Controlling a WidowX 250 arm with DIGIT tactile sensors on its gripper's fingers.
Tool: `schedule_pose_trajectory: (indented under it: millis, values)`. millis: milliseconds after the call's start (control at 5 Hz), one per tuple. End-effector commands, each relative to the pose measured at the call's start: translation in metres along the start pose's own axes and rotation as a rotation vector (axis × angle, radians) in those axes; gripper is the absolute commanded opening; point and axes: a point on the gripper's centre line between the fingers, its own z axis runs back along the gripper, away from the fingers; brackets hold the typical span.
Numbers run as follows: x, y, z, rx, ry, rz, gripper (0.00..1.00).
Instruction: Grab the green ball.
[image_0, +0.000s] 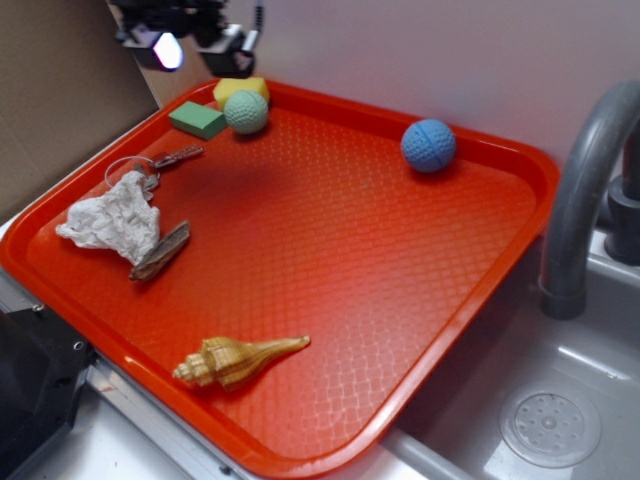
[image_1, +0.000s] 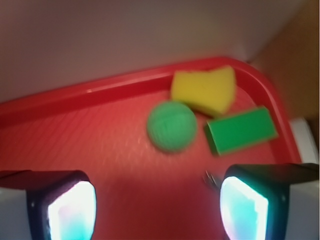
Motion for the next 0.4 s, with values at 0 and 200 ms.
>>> schedule_pose_trajectory:
  millis: [0,200]
  values:
    - [0.0285,0.0004,-0.0157,-0.021,-0.057,-0.059,1.0]
    - [0.0274,0.0081,-0.0249,-0.037,-0.045,-0.057,1.0]
